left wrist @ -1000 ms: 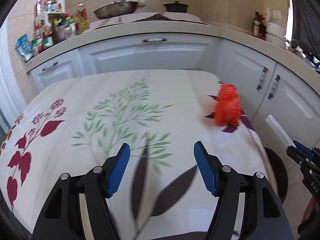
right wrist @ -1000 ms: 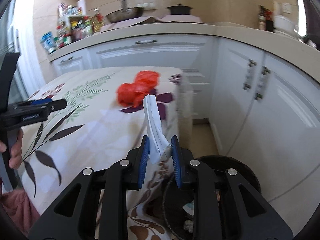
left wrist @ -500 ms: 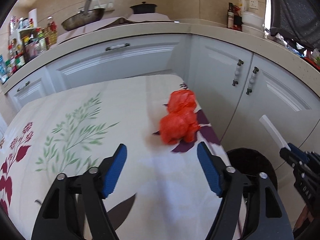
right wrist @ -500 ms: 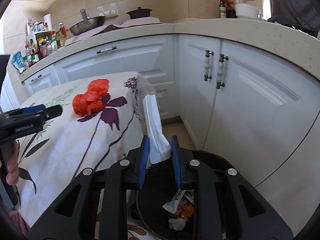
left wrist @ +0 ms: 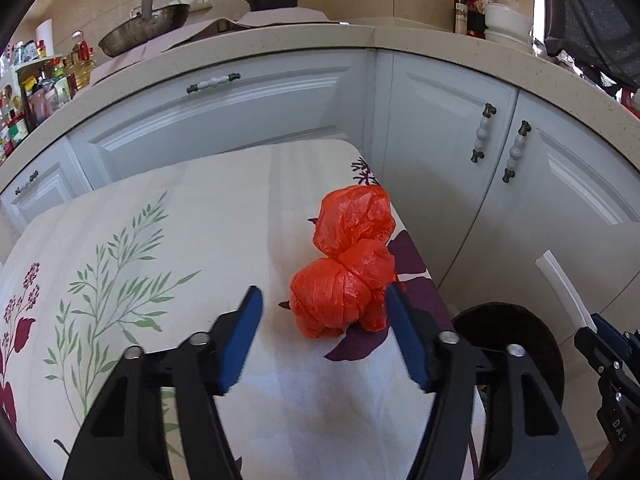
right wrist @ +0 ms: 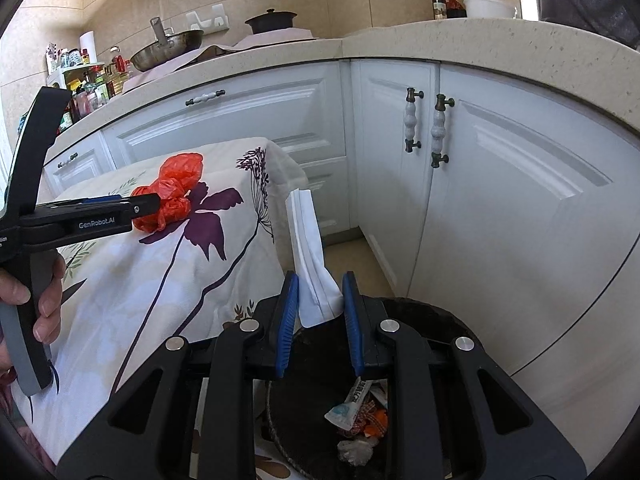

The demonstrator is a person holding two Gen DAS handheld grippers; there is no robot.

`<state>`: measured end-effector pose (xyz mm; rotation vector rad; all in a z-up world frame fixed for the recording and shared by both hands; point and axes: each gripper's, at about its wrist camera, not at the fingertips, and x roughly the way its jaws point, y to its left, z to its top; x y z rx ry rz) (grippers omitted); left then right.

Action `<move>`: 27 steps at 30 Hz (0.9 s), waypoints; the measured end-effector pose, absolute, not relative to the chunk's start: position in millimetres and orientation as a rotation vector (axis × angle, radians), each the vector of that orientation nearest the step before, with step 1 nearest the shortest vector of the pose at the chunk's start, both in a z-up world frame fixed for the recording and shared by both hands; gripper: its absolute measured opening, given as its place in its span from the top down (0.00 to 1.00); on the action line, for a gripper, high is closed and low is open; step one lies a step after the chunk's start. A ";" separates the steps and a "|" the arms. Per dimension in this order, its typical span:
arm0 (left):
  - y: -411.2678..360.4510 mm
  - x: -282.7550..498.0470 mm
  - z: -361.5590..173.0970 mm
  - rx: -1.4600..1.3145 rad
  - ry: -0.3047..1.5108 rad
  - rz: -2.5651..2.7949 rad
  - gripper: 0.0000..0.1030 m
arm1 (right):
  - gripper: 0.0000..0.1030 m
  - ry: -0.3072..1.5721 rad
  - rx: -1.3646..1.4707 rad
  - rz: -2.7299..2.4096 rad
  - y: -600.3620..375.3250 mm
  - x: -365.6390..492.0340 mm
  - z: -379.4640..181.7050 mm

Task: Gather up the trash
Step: 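Grasp the orange plastic bag with the left tool while right holds the paper strip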

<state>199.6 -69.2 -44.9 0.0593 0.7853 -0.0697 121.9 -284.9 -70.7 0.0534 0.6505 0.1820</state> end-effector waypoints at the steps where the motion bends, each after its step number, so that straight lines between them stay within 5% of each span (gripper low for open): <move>1: -69.6 200.2 -46.0 0.062 0.790 -0.075 0.53 | 0.79 0.651 0.055 0.183 -284.3 122.1 -71.1; 2: -70.3 200.4 -47.1 0.066 0.793 -0.082 0.60 | 0.79 0.651 0.055 0.185 -283.8 122.4 -71.2; 7: -72.2 198.9 -46.2 0.082 0.779 -0.101 0.64 | 0.79 0.649 0.057 0.187 -280.7 121.6 -71.0; 27: -57.1 148.8 -21.4 0.051 0.716 -0.095 0.66 | 0.79 0.606 0.056 0.181 -268.3 102.9 -48.5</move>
